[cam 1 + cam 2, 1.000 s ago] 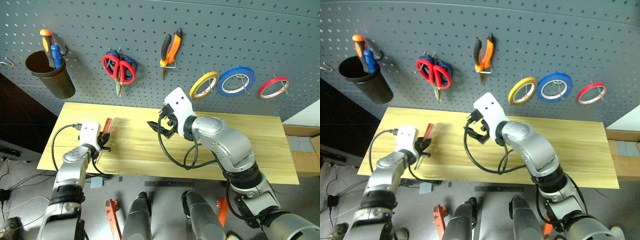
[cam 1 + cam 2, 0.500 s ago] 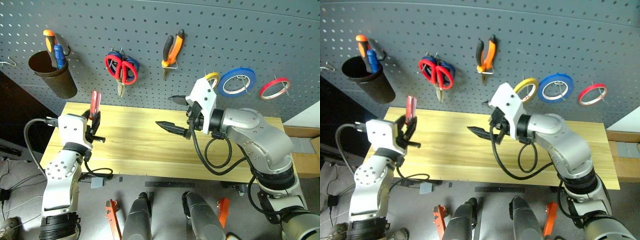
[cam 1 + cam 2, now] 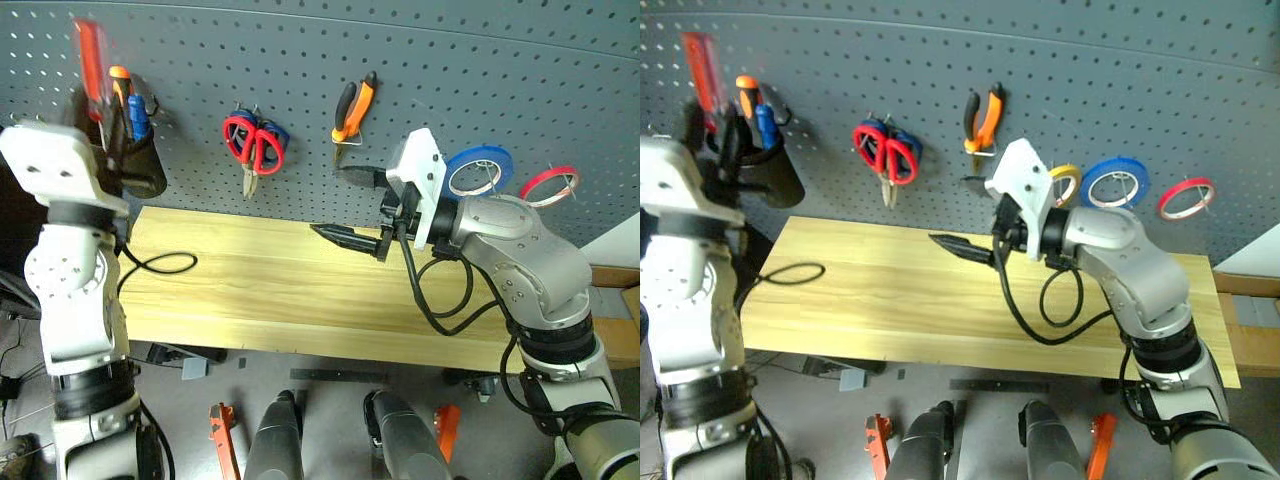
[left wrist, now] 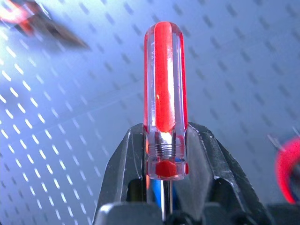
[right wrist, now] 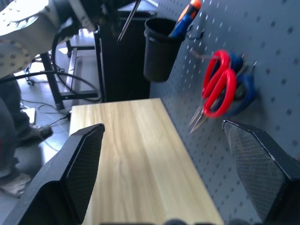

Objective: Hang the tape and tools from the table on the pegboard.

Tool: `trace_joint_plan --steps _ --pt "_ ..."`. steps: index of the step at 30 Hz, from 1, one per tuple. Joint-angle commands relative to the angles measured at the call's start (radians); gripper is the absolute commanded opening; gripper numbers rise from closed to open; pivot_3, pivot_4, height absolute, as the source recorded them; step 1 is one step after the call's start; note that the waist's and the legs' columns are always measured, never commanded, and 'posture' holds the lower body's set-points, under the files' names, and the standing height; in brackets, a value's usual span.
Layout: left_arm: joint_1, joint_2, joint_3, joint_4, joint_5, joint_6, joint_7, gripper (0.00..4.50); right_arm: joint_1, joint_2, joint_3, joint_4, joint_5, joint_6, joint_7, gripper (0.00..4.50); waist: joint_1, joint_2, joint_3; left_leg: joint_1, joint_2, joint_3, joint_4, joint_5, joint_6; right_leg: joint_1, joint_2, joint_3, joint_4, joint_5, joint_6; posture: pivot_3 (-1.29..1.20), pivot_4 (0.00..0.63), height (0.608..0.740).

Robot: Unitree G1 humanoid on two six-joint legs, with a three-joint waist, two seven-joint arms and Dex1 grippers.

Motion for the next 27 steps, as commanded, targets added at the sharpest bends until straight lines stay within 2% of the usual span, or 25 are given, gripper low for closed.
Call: trace_joint_plan --steps 1,6,12,19,25,27 --pt "-0.115 0.039 0.025 0.113 -0.025 -0.083 -0.004 0.83 -0.052 0.026 -0.008 0.018 -0.013 -0.056 -0.011 4.16 0.0 0.0 -0.007 0.0 0.0 0.0 0.0 0.0 0.0 0.0 0.0 0.0 0.0 0.0 0.0 -0.06 0.171 0.74" --pt "-0.265 0.063 -0.006 0.379 -0.014 -0.237 -0.043 0.83 -0.103 0.078 0.02 0.095 -0.055 -0.109 -0.028 4.16 -0.002 0.0 -0.015 0.0 0.001 0.0 0.001 0.001 -0.002 0.0 0.001 -0.001 0.001 0.0 0.0 -0.08 0.162 0.74" --pt "-0.405 0.068 -0.036 0.679 0.011 -0.422 -0.057 0.83 -0.147 0.104 0.022 0.112 -0.039 -0.073 -0.016 4.16 -0.01 -0.001 -0.02 0.0 0.001 0.0 0.001 0.001 -0.002 -0.001 0.001 -0.001 0.001 0.0 0.0 -0.11 0.155 0.74" --pt "-0.454 0.064 -0.058 0.876 0.024 -0.561 -0.039 0.83 -0.14 0.086 0.023 0.089 -0.036 -0.054 -0.017 4.16 -0.031 -0.003 -0.027 0.0 0.0 0.0 0.001 0.002 -0.002 -0.001 0.0 -0.002 0.002 0.0 0.0 -0.14 0.151 0.74" --pt "-0.437 0.066 -0.043 0.924 0.032 -0.614 0.027 0.83 -0.14 0.072 0.03 0.08 -0.04 -0.041 -0.015 4.16 -0.058 -0.003 -0.028 0.0 0.0 0.0 0.005 0.001 -0.002 -0.002 0.0 -0.002 0.009 0.0 0.0 -0.16 0.152 0.74" --pt "-0.417 0.069 -0.032 0.914 0.026 -0.624 0.051 1.57 -0.14 0.066 0.029 0.079 -0.039 -0.038 -0.016 4.16 -0.067 -0.003 -0.028 0.0 0.0 0.0 0.009 0.001 -0.002 -0.002 0.0 -0.002 0.012 0.0 0.0 -0.16 0.151 0.74"
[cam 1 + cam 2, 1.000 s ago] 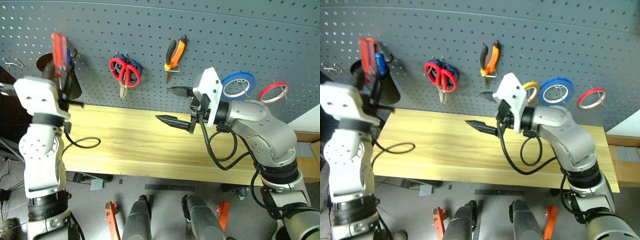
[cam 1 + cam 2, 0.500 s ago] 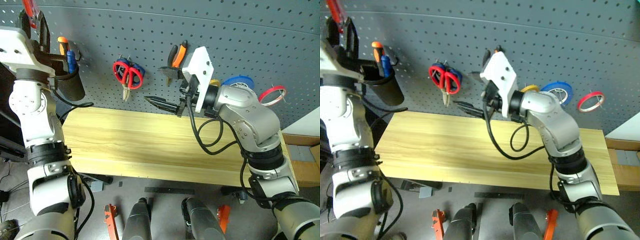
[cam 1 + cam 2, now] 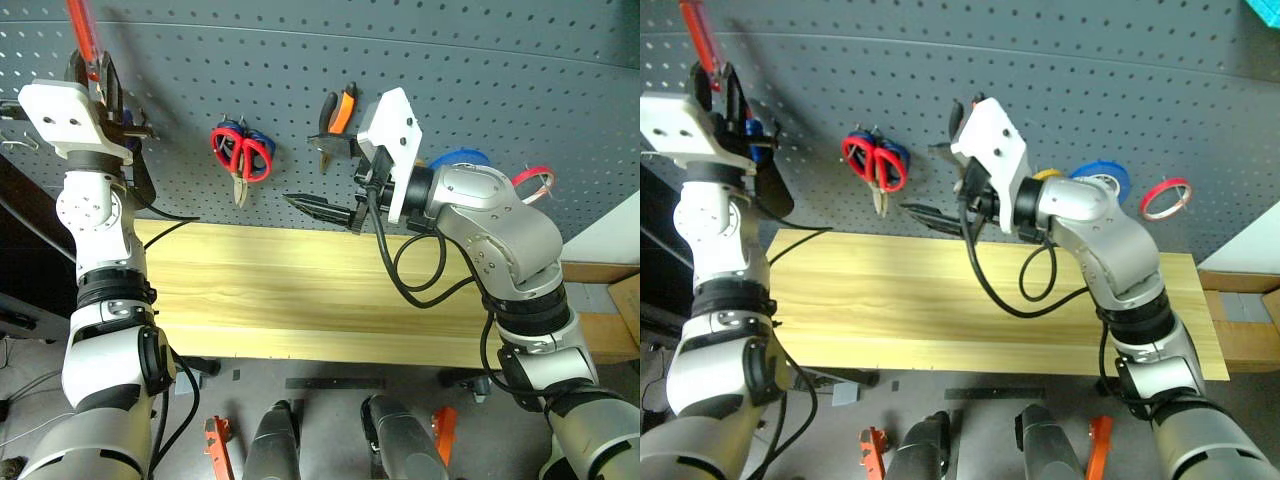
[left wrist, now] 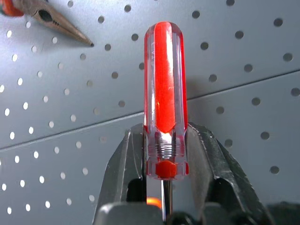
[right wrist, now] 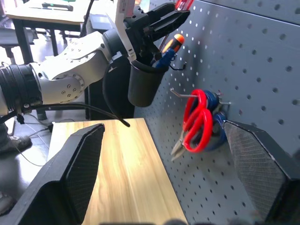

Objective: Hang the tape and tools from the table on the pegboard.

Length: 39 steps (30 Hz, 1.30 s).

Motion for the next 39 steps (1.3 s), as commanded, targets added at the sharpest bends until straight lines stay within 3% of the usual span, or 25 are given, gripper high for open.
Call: trace_joint_plan --steps 1,9,14,17,20,24,31,39 --pt "0.018 0.026 0.032 -0.046 -0.007 -0.049 0.054 1.87 -0.012 -0.013 -0.015 -0.044 0.0 -0.001 0.003 4.16 -0.01 0.0 0.0 0.0 0.0 0.0 0.002 0.0 0.0 0.0 0.0 0.0 0.002 0.0 0.0 -0.17 0.151 0.74" --pt "0.026 0.016 0.042 -0.056 -0.041 -0.035 0.089 4.49 -0.014 -0.02 -0.012 -0.038 0.001 -0.003 0.003 4.16 -0.025 0.0 -0.012 0.003 0.0 0.0 0.006 0.0 0.004 0.001 0.0 0.001 0.011 0.0 0.0 -0.16 0.146 0.74" --pt "0.018 -0.005 0.015 -0.158 -0.065 0.008 0.061 4.49 -0.006 -0.024 -0.024 -0.043 0.003 -0.001 -0.003 4.16 -0.025 -0.001 -0.016 0.005 0.0 0.0 0.007 0.001 0.003 0.001 0.001 0.001 0.015 0.0 0.0 -0.16 0.145 0.74" --pt "0.06 -0.035 -0.072 -0.337 -0.097 0.075 -0.059 4.49 0.018 -0.042 -0.057 -0.071 0.029 0.019 -0.002 4.16 -0.022 -0.001 -0.02 0.005 -0.001 0.0 0.007 0.001 0.003 0.001 0.001 0.001 0.016 0.0 0.0 -0.16 0.146 0.74" --pt "0.152 -0.054 -0.141 -0.537 -0.17 0.213 -0.174 4.49 0.065 -0.066 -0.094 -0.128 0.076 0.055 0.004 4.16 -0.021 0.0 -0.025 0.005 0.0 -0.001 0.007 0.001 0.003 0.002 0.0 0.003 0.016 0.0 0.0 -0.16 0.148 0.74" --pt "0.345 -0.04 -0.222 -0.814 -0.281 0.532 -0.265 4.49 0.163 -0.103 -0.137 -0.203 0.116 0.101 -0.019 4.16 -0.033 0.003 -0.034 0.009 0.0 0.002 0.006 0.001 0.003 0.003 0.001 0.006 0.016 0.0 0.0 -0.14 0.144 0.74" --pt "0.653 -0.075 -0.283 -1.072 -0.222 0.954 -0.124 4.49 0.381 -0.129 -0.15 -0.242 0.039 0.064 -0.13 4.16 -0.043 0.007 -0.039 0.024 0.003 0.002 0.005 0.001 0.004 0.015 0.008 0.01 0.019 -0.001 0.0 -0.12 0.123 0.74" --pt "0.77 -0.23 -0.263 -1.09 -0.164 1.055 0.019 4.49 0.664 0.01 -0.162 -0.011 -0.219 -0.277 -0.409 4.16 -0.018 0.006 -0.082 0.029 0.002 0.005 0.006 0.001 0.004 0.019 0.008 0.012 0.018 -0.002 0.0 -0.11 0.083 0.74"
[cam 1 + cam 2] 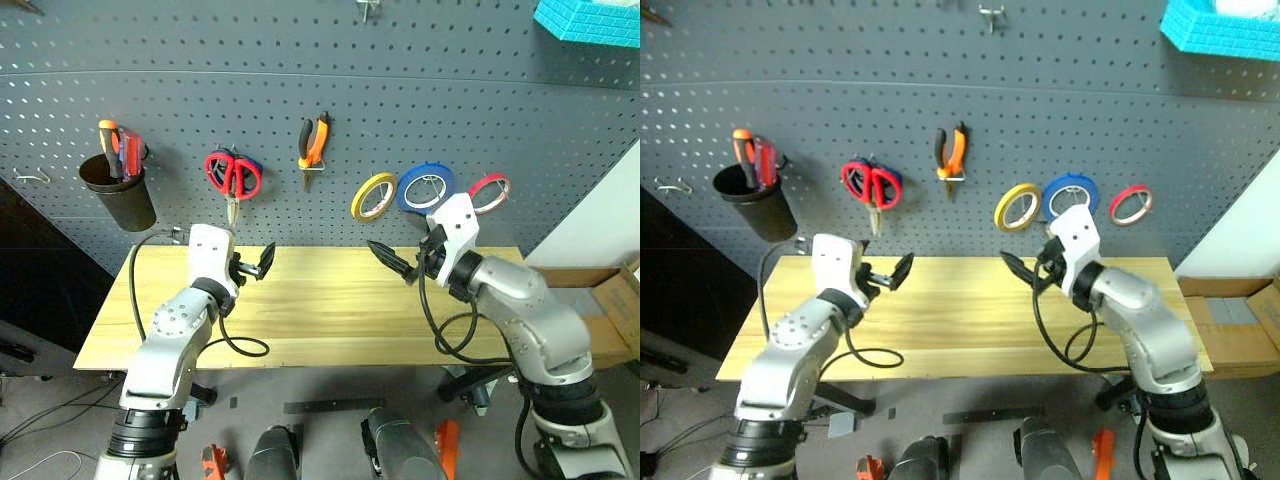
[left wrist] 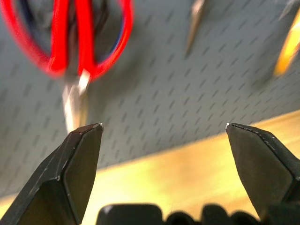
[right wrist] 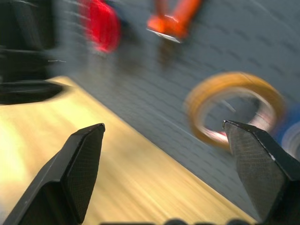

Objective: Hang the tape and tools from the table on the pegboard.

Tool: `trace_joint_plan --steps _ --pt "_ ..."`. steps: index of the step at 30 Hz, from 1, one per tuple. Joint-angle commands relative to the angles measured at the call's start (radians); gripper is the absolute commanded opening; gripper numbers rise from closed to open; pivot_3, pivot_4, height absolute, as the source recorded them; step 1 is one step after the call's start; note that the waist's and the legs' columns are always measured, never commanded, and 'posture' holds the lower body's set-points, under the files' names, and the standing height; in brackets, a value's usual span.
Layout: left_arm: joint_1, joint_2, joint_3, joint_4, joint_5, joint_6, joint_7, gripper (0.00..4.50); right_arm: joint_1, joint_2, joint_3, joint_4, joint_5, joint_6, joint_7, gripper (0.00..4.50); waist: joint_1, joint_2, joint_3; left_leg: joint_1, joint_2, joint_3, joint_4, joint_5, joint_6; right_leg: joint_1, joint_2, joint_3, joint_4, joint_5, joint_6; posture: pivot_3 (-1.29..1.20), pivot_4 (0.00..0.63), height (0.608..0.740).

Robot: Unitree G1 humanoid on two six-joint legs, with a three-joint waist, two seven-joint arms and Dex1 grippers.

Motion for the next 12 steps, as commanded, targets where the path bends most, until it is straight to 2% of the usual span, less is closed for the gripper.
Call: trace_joint_plan --steps 1,5,10,12 --pt "0.028 -0.034 0.019 -0.029 0.028 -0.009 0.038 4.49 0.101 0.042 -0.027 0.124 -0.132 -0.227 -0.135 4.16 0.001 0.0 -0.016 0.0 0.0 0.0 0.0 0.0 0.0 0.0 0.0 0.0 0.0 0.0 0.0 -0.1 0.075 0.74" --pt "0.065 -0.065 0.025 0.033 0.083 -0.045 0.076 4.49 0.198 0.07 -0.034 0.269 -0.205 -0.405 -0.194 4.16 0.003 0.003 -0.041 0.001 0.0 0.002 -0.002 0.0 0.0 0.0 0.0 0.001 -0.002 0.0 0.0 -0.09 0.051 0.74" --pt "0.103 -0.126 0.102 0.136 0.093 -0.085 0.153 4.49 0.256 0.098 -0.074 0.444 -0.199 -0.517 -0.196 4.16 0.002 0.007 -0.07 0.006 0.0 0.003 -0.002 0.0 0.0 0.004 0.0 0.002 -0.002 -0.002 0.002 -0.06 0.016 0.74" --pt "0.11 -0.136 0.118 0.159 0.101 -0.115 0.164 4.49 0.258 0.097 -0.077 0.489 -0.205 -0.55 -0.191 4.16 0.002 0.006 -0.072 0.017 0.0 0.003 -0.004 0.0 0.0 0.017 0.001 0.002 -0.006 -0.004 0.003 -0.06 0.01 0.74"
